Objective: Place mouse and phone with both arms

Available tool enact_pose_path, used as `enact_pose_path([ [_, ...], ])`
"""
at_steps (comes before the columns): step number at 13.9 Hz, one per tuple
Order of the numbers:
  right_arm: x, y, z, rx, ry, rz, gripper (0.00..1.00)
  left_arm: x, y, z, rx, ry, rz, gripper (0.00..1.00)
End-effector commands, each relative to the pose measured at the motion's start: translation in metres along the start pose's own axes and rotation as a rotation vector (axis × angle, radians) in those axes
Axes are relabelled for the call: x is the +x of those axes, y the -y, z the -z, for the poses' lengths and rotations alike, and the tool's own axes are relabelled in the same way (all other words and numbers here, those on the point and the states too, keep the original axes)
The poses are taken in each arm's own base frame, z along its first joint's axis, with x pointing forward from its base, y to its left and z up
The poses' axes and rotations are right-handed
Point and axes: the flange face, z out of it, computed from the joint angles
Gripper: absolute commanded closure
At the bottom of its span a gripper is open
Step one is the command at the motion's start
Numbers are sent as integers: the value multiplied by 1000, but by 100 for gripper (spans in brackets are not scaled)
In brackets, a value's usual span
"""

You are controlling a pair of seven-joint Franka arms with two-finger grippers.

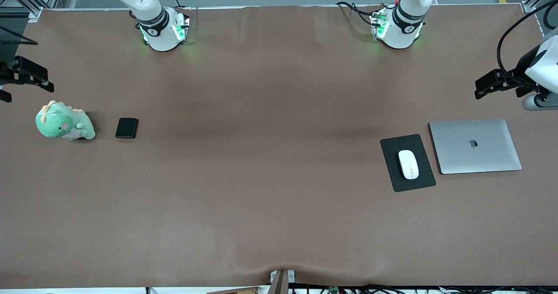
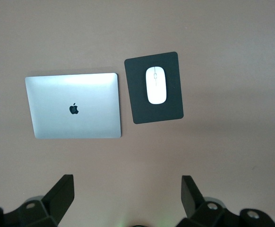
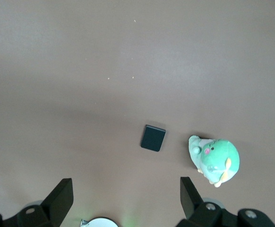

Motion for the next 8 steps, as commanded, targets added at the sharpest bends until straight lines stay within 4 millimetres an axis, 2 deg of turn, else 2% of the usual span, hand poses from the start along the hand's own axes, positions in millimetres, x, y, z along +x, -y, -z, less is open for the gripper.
enact_pose_path([
  [1, -31, 7, -16, 7, 21, -81, 0, -9, -15, 16, -27, -20, -34, 0],
  [3, -43, 17, -21, 5, 15, -109, 0, -25, -29, 18, -24, -10, -45, 0],
  [4, -45, 22, -20, 3, 18, -102, 0, -30, -36, 25, -22, -25, -49, 0],
  [8, -43, 8, -18, -9, -10, -118, 0, -33, -31, 36, -60, -45, -55, 0],
])
